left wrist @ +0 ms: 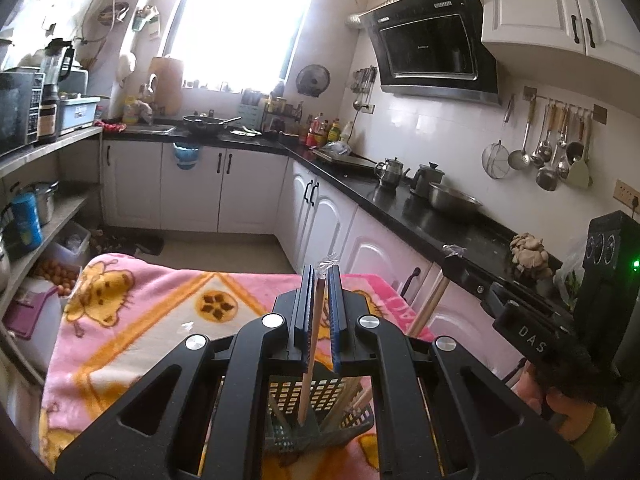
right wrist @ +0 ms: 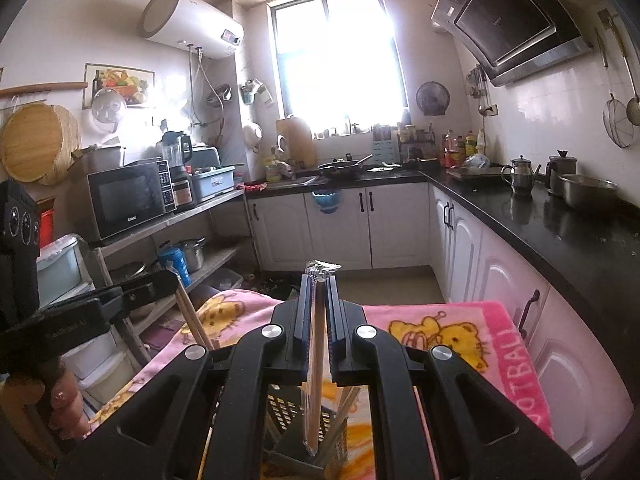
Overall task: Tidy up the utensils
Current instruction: 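Lift both held chopsticks and carry them over the grey caddy, lowering into slots, then open both grippers to release the chopsticks into the caddy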
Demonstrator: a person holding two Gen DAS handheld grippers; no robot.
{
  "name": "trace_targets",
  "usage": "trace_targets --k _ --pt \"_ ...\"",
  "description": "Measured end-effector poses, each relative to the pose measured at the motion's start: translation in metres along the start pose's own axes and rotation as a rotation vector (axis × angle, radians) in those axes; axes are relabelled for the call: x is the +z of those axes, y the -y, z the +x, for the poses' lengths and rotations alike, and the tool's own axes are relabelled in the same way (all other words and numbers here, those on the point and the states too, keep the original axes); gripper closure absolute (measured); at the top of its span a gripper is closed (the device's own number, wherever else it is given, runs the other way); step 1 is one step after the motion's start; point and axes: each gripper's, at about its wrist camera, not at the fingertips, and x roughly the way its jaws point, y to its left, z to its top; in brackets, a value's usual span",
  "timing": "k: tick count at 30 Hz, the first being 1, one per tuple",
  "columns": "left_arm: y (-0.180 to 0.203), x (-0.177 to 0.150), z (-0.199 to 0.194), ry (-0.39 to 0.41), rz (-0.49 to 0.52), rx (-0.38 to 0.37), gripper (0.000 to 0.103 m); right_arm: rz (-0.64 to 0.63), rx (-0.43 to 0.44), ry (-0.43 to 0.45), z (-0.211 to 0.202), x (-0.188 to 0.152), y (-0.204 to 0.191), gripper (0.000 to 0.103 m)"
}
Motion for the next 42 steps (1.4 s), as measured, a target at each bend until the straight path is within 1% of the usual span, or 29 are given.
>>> trace_targets --k 8,22,30,34,42 --pt "-0.006 -0.013 0.02 -0.027 -0.026 -0.012 0.101 0.017 0.003 -0.015 0.012 -0.009 0.01 0.096" --pt "-0.019 -0.042 0.045 -0.082 -0.052 0.008 0.101 0.032 0.023 -0.047 0.037 -0.028 0.007 0.096" --pt "-0.028 -0.059 0.052 -0.121 -0.062 0.018 0.101 0.05 0.029 -0.071 0.054 -0.041 0.007 0.096" --pt "-0.031 -0.067 0.049 -0.132 -0.053 0.026 0.101 0.053 0.042 -0.062 0.058 -0.046 0.006 0.096" --pt "-0.035 -0.069 0.044 -0.141 -0.043 0.049 0.101 0.05 0.038 -0.078 0.068 -0.056 0.006 0.096"
